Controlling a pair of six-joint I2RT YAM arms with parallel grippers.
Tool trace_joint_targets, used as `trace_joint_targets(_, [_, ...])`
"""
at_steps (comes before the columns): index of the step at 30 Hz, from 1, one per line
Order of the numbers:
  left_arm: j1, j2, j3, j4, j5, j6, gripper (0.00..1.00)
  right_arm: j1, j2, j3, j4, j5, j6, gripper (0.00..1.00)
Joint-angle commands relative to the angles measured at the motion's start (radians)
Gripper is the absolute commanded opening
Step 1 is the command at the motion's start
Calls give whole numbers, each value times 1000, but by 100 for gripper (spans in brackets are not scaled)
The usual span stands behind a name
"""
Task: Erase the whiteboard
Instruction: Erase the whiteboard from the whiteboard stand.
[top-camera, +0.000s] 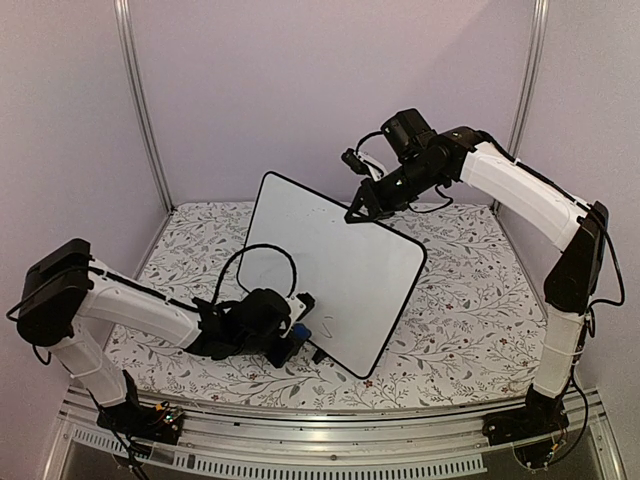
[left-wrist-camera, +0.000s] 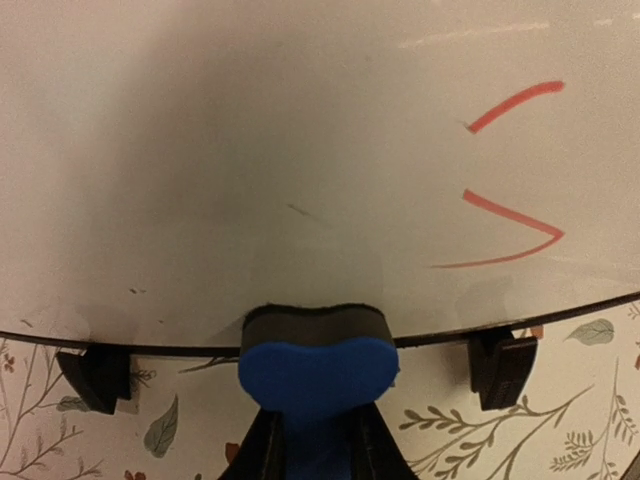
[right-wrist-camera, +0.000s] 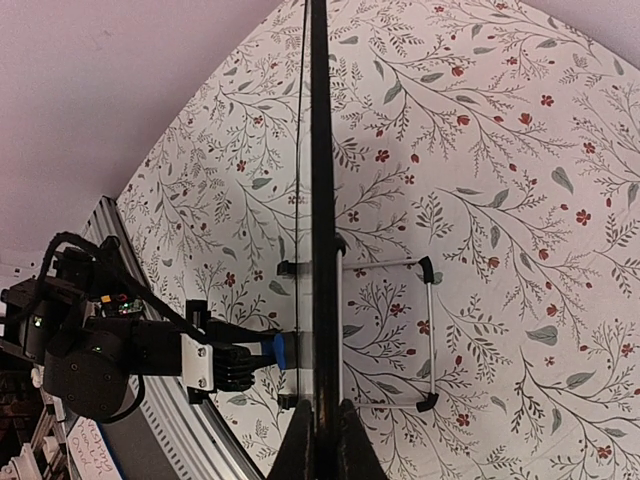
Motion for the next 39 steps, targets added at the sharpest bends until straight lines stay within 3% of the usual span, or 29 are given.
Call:
trace_joint_targets(1, [-3, 35, 81, 55, -23, 73, 0, 32, 41, -26, -79, 0, -33, 0])
trace_joint_targets(23, [-67, 4, 216, 73, -16, 194, 0, 31, 39, -28, -75, -6, -35, 0])
trace_joint_targets(39, [-12, 2, 78, -31, 42, 42, 0, 32, 34, -32, -77, -4, -35, 0])
